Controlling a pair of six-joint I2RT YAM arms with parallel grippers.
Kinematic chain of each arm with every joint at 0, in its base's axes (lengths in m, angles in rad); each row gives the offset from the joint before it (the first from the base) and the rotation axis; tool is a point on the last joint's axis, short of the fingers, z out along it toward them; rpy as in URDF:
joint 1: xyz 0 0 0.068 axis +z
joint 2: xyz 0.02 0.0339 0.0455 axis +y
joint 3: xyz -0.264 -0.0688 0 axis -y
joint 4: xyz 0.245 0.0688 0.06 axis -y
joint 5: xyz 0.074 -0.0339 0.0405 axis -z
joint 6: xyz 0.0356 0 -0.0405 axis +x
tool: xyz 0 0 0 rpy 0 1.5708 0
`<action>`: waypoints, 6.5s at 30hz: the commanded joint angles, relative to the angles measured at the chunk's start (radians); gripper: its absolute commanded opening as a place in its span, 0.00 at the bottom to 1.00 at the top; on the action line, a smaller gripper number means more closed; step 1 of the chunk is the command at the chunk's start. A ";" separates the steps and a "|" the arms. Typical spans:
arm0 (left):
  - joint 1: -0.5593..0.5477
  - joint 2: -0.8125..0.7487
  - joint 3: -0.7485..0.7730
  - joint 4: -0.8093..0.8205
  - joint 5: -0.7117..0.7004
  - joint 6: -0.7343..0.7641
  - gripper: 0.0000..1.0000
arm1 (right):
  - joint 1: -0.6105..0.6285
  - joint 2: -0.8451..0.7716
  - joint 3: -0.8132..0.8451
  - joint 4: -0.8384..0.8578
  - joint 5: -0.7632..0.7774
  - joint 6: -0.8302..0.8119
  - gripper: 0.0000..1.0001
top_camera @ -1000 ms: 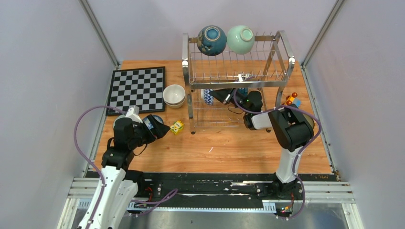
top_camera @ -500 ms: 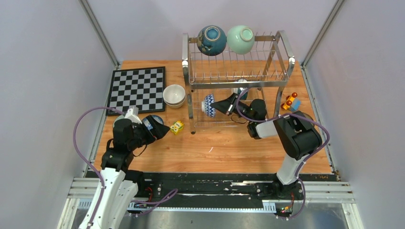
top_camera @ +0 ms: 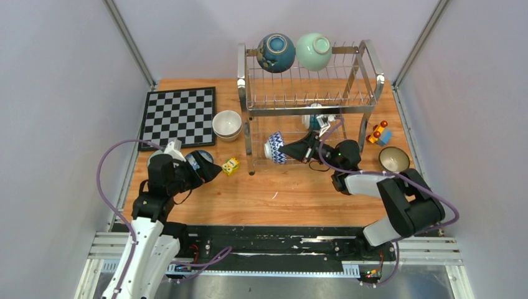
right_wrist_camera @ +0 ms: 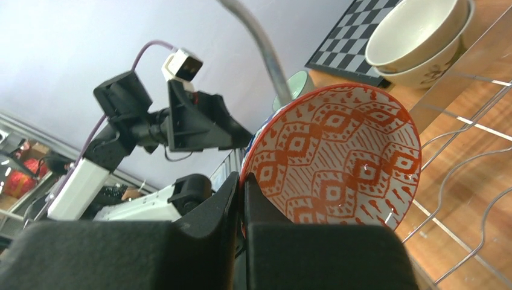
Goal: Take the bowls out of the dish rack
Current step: Pick up the bowl from the dish rack, then place the bowl with the bowl.
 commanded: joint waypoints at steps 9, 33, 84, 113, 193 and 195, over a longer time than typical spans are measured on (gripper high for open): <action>0.001 0.102 0.162 -0.107 -0.141 0.078 0.96 | 0.030 -0.403 -0.151 -0.340 -0.114 -0.225 0.00; -0.317 0.038 0.169 -0.119 -0.346 0.070 1.00 | 0.764 -0.760 0.053 -1.513 0.723 -0.919 0.00; -1.190 0.383 0.402 -0.287 -0.532 0.144 0.90 | 1.397 -0.301 0.417 -1.874 1.075 -1.654 0.00; -1.237 0.578 0.395 -0.259 -0.597 0.090 0.42 | 1.399 -0.264 0.432 -1.834 1.060 -1.670 0.00; -1.243 0.409 0.311 -0.325 -0.934 -0.524 0.00 | 0.902 -0.205 0.517 -1.848 1.129 -0.298 0.17; -1.243 0.417 0.321 -0.334 -0.936 -0.525 0.02 | 0.900 -0.199 0.526 -1.850 1.130 -0.302 0.07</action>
